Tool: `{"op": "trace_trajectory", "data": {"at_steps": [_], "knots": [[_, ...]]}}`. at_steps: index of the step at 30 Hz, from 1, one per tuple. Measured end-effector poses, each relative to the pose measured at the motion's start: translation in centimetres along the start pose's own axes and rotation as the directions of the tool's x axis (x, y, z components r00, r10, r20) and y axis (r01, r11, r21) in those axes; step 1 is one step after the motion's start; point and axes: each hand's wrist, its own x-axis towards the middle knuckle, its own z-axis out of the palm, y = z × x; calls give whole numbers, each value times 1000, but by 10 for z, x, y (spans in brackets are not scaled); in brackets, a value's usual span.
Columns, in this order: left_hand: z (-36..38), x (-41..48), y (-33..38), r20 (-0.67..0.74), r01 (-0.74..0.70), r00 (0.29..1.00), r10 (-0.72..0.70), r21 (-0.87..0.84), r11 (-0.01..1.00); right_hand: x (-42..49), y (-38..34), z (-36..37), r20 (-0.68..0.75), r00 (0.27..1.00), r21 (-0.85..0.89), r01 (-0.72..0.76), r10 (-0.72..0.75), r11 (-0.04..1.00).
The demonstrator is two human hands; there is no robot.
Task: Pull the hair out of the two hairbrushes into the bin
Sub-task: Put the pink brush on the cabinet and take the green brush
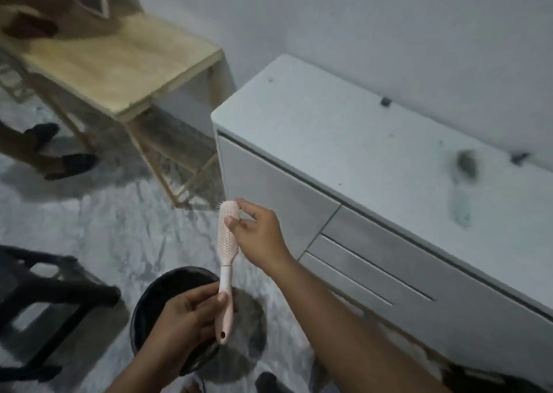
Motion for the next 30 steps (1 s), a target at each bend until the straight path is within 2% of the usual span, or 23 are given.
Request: {"op": "trace_trajectory", "data": {"at_steps": [5, 12, 18, 23, 26, 30], "knots": [[109, -6, 49, 156, -20, 988, -5, 160, 987, -23, -34, -129, -265, 964, 15, 35, -30, 999], [274, 27, 60, 296, -47, 953, -66, 359, 932, -50, -14, -307, -558, 829, 62, 4, 32, 998], [410, 43, 45, 385, -122, 921, -65, 442, 889, -65, 15, -442, -647, 754, 87, -77, 115, 993], [507, 59, 30, 403, -188, 914, -37, 503, 844, -51, 36, -535, -655, 742, 58, -137, 141, 989], [551, 77, 24, 365, -279, 929, 57, 595, 754, -38, 44, -571, -667, 734, -21, -190, 128, 981], [582, 98, 15, 352, -380, 921, 167, 724, 576, -27, 48, -594, -687, 716, -78, -237, 120, 968]]}}
